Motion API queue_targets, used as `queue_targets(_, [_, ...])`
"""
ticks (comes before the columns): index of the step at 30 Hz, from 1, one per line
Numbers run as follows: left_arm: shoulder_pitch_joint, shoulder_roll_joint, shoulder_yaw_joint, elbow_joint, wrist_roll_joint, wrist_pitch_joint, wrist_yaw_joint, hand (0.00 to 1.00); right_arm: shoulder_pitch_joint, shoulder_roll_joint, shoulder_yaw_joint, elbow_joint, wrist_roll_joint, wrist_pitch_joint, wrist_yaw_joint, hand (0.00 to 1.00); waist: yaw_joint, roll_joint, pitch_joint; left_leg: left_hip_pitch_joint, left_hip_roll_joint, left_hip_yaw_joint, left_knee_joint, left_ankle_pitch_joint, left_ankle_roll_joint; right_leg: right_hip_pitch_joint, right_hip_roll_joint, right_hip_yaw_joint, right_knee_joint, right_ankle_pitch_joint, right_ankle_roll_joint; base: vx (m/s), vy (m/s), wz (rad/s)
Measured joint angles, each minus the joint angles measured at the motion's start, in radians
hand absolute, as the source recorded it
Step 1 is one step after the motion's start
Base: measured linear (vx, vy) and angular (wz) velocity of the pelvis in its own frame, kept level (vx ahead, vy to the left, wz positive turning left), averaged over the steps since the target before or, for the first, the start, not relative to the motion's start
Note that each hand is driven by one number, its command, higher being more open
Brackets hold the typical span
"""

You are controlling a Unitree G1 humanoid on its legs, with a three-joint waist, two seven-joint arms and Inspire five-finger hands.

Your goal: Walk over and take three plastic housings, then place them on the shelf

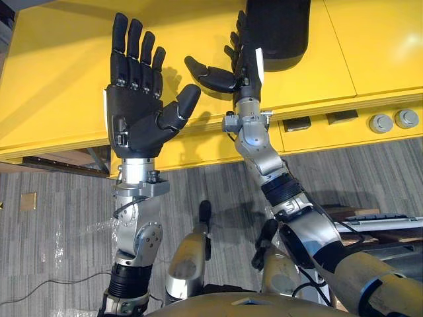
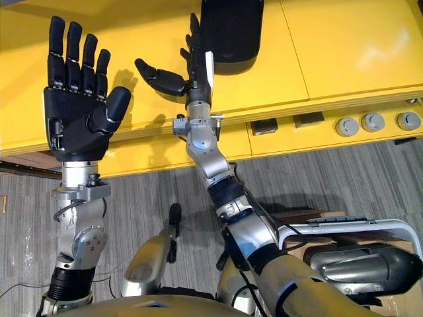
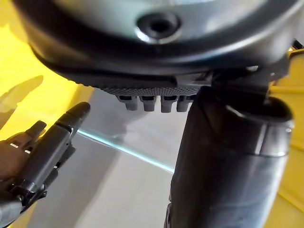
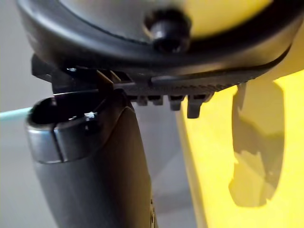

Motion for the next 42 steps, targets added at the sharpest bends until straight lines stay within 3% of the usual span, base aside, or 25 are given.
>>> queue_targets(7, [0.004, -0.001, -0.042, 0.0, 0.002, 0.001, -0.009, 1.0, 0.041, 0.021, 0.03, -0.075, -0.004, 0.004, -0.01, 1.0, -0.005, -0.011, 0.021, 0.023, -0.001, 0.029, -0.013, 0.001, 0.002, -0.008, -0.005, 0.027, 0.015, -0.004, 0.0, 0.01, -0.002, -0.1])
queue_targets(17, [0.051, 0.0, -0.069, 0.002, 0.015, 0.011, 0.028, 1.0, 0.212, 0.022, 0.102, -0.237, -0.076, 0.044, 0.034, 1.0, -0.04, -0.016, 0.02, 0.053, 0.002, 0.056, -0.019, -0.007, 0.001, 0.003, -0.003, 0.054, 0.015, -0.005, 0.002, 0.0, -0.01, -0.08])
queue_targets(25, [0.094, 0.001, -0.068, 0.002, 0.047, 0.027, 0.046, 1.0, 0.234, 0.021, 0.113, -0.239, -0.112, 0.051, 0.056, 1.0, -0.052, -0.023, 0.017, 0.069, 0.002, 0.068, -0.03, -0.007, 0.001, 0.009, 0.003, 0.065, 0.013, -0.002, 0.005, 0.0, -0.012, -0.03])
queue_targets(31, [0.125, 0.004, -0.069, 0.005, 0.047, 0.028, 0.051, 1.0, 0.254, 0.018, 0.11, -0.237, -0.119, 0.057, 0.05, 1.0, -0.055, -0.048, 0.002, 0.079, 0.002, 0.073, -0.03, -0.01, 0.001, 0.018, 0.003, 0.069, 0.009, -0.003, 0.005, 0.0, -0.006, -0.02])
queue_targets(42, [0.131, 0.004, -0.069, 0.017, 0.044, 0.029, 0.053, 1.0, 0.256, 0.016, 0.087, -0.236, -0.156, 0.069, 0.011, 1.0, -0.055, -0.049, -0.002, 0.078, 0.0, 0.073, -0.03, -0.009, 0.002, 0.018, 0.002, 0.068, 0.007, 0.0, 0.009, 0.0, 0.0, 0.0])
